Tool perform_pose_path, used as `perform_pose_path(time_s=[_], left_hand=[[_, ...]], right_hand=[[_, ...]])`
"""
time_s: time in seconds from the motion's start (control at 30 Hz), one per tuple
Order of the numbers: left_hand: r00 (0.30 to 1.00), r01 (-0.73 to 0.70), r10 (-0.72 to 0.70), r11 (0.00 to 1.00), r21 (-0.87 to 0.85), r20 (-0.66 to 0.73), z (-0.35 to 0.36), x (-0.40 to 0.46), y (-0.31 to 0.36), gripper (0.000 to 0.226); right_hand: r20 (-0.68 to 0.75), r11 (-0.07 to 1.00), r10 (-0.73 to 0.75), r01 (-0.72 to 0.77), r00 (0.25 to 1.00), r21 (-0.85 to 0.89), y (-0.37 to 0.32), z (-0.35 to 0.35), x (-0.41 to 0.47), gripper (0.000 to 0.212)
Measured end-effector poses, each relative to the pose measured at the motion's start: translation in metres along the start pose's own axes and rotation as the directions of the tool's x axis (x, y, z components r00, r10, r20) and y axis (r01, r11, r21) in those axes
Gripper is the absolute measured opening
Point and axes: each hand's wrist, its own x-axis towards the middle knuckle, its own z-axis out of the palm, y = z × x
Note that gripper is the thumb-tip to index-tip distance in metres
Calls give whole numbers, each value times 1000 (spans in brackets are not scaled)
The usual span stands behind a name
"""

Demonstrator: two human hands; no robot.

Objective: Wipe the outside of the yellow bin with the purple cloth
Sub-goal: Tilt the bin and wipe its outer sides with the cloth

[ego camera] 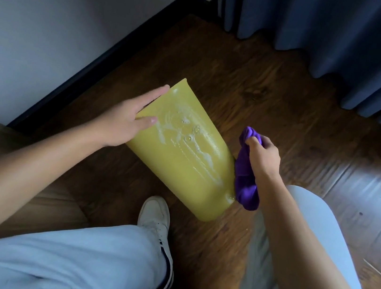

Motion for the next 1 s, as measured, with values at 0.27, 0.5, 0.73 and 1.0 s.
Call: perform_pose_path(time_s=[0.27, 0.5, 0.73, 1.0], left_hand=[[994, 9, -21, 994, -107, -105, 11, 2, 3, 53], [980, -51, 23, 989, -139, -197, 19, 11, -1, 54], [933, -84, 80, 996, 5, -350, 26, 4, -9, 44], [936, -18, -15, 996, -89, -351, 18, 8, -8, 42]], right_hand=[[94, 929, -343, 353, 935, -114, -65, 14, -10, 42], [213, 840, -515, 539, 831, -72, -150, 60, -31, 41], [195, 786, -530, 564, 825, -251, -108, 87, -64, 48], [34, 815, -451, 427, 892, -392, -35, 67, -55, 47]])
